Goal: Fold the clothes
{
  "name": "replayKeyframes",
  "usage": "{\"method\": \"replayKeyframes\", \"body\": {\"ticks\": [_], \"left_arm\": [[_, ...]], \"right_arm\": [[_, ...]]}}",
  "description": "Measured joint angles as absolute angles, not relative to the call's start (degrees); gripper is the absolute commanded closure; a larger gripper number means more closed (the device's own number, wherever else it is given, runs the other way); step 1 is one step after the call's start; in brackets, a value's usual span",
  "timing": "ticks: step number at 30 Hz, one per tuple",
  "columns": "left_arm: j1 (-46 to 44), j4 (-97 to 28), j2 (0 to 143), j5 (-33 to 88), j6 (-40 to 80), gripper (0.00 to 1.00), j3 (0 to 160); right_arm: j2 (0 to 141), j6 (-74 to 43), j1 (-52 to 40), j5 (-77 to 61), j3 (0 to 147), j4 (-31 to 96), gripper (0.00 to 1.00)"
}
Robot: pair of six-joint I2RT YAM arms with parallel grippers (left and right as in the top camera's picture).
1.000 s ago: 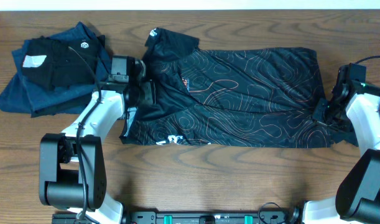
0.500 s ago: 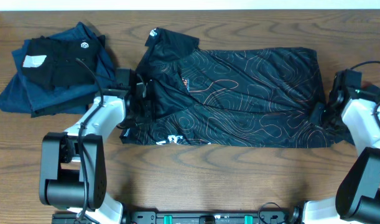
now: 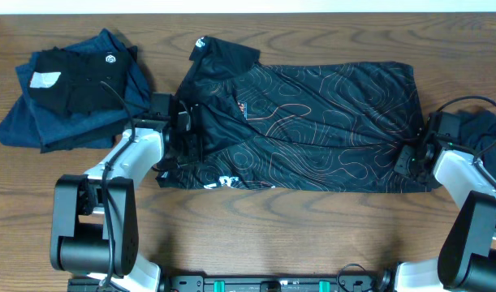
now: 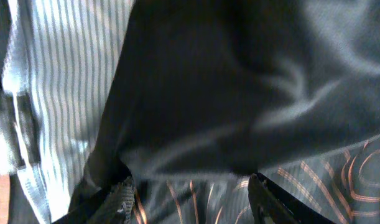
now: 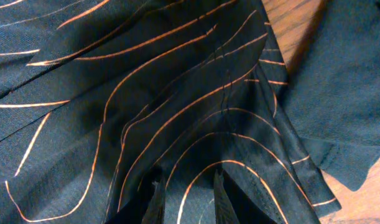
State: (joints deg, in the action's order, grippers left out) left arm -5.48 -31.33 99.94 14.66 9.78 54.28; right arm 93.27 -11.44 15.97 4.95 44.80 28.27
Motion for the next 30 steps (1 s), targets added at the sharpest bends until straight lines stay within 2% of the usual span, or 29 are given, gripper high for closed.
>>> {"method": "replayKeyframes", "body": {"ticks": [12,23,30], "left_arm": [[-5.5,-44.5,99.9,14.7,10.6,0.39,54.1],[-5.5,-53.5,101.1,14.9,11.6,0.39,52.5],[-5.5,-53.4,99.8,14.5,11.9,0.39,52.0]], "right_arm": [[92.0,-15.2,19.5,11.2,44.0,36.0,0.85],[91.9,-16.6,24.1,12.4,44.0,38.3,0.86],[91.0,-17.0,24.2,12.4,43.4,38.8,0.84]]}}
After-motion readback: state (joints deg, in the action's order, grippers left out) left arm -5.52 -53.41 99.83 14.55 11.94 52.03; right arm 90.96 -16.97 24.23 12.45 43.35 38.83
